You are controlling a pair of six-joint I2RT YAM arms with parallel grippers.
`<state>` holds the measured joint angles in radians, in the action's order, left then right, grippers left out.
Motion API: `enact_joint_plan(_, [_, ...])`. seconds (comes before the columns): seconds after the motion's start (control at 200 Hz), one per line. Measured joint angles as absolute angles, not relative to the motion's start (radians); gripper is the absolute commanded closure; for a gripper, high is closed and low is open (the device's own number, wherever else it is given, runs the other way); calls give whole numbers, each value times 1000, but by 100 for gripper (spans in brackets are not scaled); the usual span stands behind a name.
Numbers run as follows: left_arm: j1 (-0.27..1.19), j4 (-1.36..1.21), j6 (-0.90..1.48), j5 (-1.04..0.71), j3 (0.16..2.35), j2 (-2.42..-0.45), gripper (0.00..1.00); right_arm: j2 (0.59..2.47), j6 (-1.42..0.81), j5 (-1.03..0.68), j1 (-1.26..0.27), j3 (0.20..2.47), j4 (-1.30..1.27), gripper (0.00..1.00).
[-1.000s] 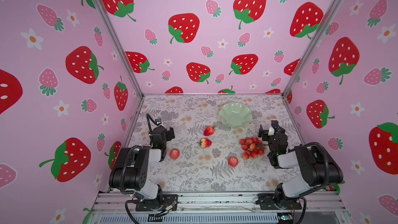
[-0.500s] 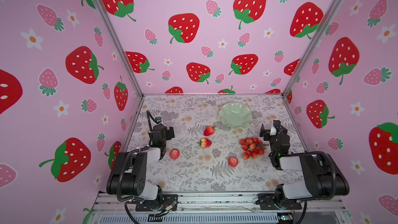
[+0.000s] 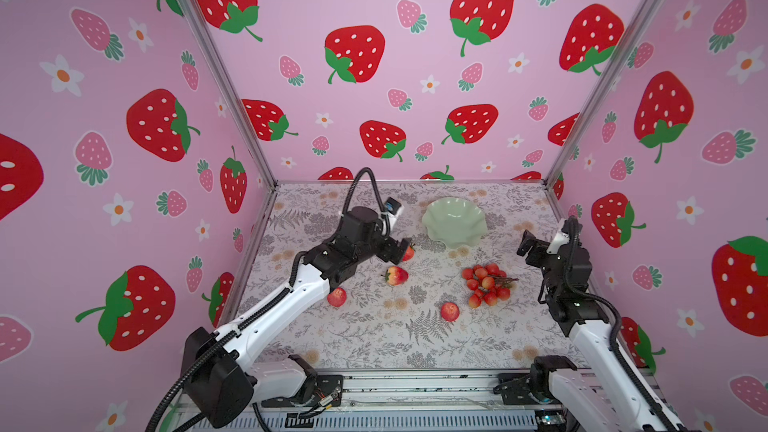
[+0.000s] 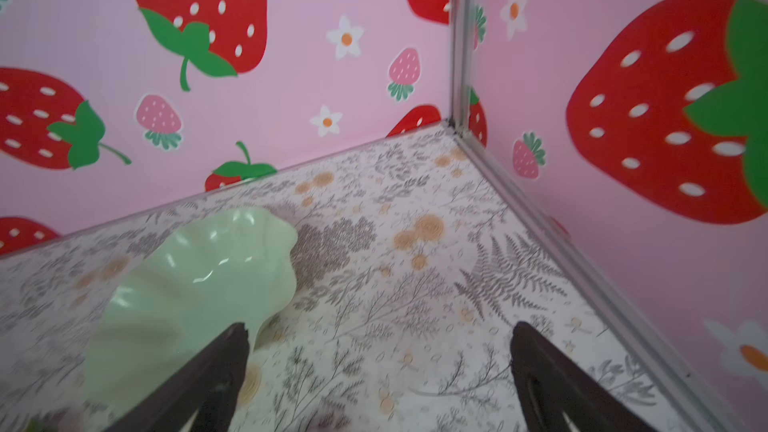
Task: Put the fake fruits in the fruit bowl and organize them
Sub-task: 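Reach the right gripper to the strawberry bunch stem while the left arm rises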
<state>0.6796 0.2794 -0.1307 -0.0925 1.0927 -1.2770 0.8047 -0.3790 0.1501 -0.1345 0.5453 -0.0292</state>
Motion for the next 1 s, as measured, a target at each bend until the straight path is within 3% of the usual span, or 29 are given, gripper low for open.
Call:
enact_joint_plan(0.09, [766, 353, -181, -231, 1077, -1298, 1, 805, -443, 19, -134, 570, 109, 3])
enact_joint_plan(0.265, [770, 400, -233, -348, 1021, -1324, 1, 806, -555, -143, -134, 611, 341, 8])
enact_joint_plan(0.395, [770, 420, -255, -368, 1021, -1332, 1, 805, -592, -176, -134, 614, 422, 15])
enact_joint_plan(0.57, [770, 424, -264, -374, 1021, -1332, 1, 826, -617, -216, -134, 570, 427, 36])
enact_joint_plan(0.77, [771, 425, -265, -374, 1021, -1332, 1, 898, -599, -209, -134, 565, 429, 40])
enact_joint_plan(0.906, [771, 426, -266, -373, 1021, -1332, 1, 931, -580, -206, -133, 565, 410, 55])
enact_joint_plan(1.001, [771, 428, -266, -366, 1021, -1333, 1, 969, -575, -207, -129, 565, 397, 59])
